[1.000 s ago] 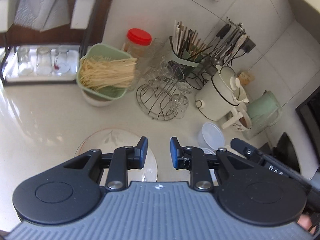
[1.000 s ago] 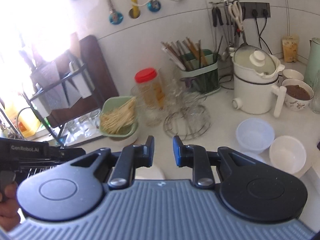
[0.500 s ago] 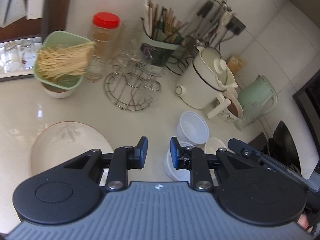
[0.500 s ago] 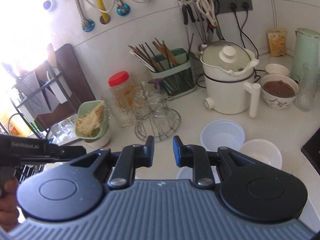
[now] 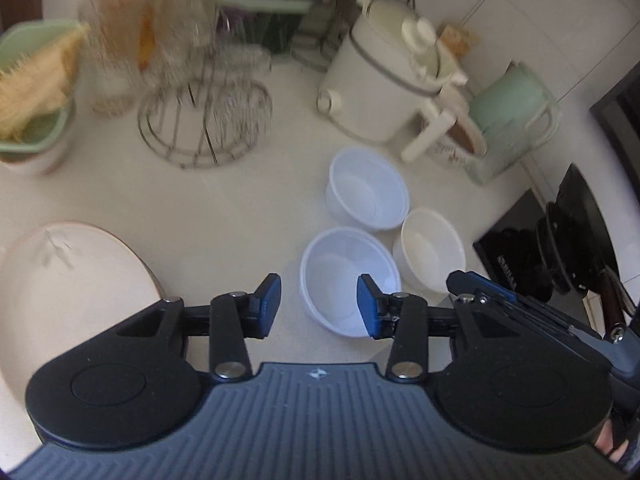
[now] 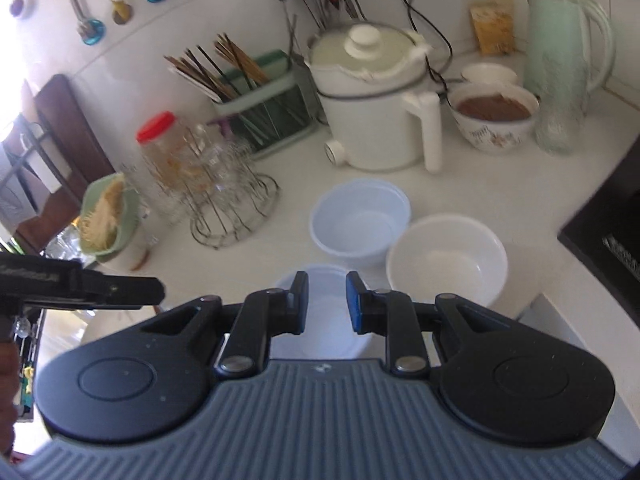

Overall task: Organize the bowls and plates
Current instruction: 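Close both grippers on the rim of the translucent plastic bowl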

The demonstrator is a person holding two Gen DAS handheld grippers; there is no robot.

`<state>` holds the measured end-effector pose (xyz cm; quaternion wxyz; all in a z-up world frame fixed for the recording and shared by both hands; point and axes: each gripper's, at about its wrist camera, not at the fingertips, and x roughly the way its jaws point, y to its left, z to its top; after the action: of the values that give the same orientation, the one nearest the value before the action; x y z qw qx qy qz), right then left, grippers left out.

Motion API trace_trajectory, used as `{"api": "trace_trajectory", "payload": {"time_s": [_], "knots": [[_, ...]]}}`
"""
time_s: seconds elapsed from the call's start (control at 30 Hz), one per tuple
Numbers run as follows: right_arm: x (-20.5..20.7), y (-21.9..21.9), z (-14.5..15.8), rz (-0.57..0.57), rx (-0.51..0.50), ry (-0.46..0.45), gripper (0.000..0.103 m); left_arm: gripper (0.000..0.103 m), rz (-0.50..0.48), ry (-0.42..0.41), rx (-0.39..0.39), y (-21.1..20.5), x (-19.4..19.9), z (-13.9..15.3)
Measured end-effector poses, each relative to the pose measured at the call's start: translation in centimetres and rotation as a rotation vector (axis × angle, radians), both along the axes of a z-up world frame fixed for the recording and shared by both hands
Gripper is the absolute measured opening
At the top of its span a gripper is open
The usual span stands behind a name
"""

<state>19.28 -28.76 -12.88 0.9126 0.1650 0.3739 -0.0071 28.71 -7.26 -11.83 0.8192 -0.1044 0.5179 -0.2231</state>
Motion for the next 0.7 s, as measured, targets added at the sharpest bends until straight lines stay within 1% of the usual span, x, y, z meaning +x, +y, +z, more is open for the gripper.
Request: {"api": "trace_trajectory", "payload": {"time_s": [0.07, 0.1, 0.13, 0.17, 0.2, 0.33, 0.47, 0.6, 0.67, 0.7], "knots": [[0.0, -0.4, -0.7, -0.009, 0.007, 0.023, 0.025, 0.048, -0.016, 0.025, 0.036, -0.9, 0.6, -1.2], [0.0, -0.7, -1.1, -0.018, 0.019, 0.033, 0.025, 0.048, -0.023, 0.024, 0.06, -1.3, 0.8, -1.7], [0.1, -0.9, -1.5, -0.03, 0.034, 0.042, 0.031, 0.048, -0.029, 0.023, 0.078, -1.7, 1.0, -2.2], [0.2, -1.2, -1.9, -0.038, 0.053, 0.053, 0.035, 0.048, -0.034, 0.034, 0.091, -1.9, 1.3, -2.7], [0.3, -1.4, -2.4, -0.041, 0.067, 0.065, 0.039, 0.048, -0.039, 0.043, 0.088, -2.2, 1.5, -3.2], [1.1, -1.3, -3.8, -0.049, 0.05, 0.103, 0.039, 0.048, -0.047, 0.072, 0.067, -2.5, 2.2, -4.8], [2.2, -1.4, -5.1, -0.052, 0.08, 0.141, 0.039, 0.048, -0.047, 0.117, 0.017, -2.3, 2.9, -6.1], [3.2, -1.3, -5.9, -0.072, 0.081, 0.162, 0.039, 0.048, -0.079, 0.147, 0.01, -2.8, 3.5, -7.3], [3.4, -1.3, -6.3, -0.082, 0.088, 0.169, 0.038, 0.047, -0.102, 0.146, 0.004, -3.3, 3.6, -7.8], [3.6, -1.2, -6.4, -0.08, 0.085, 0.172, 0.035, 0.046, -0.118, 0.143, 0.011, -3.7, 3.6, -8.1]]}}
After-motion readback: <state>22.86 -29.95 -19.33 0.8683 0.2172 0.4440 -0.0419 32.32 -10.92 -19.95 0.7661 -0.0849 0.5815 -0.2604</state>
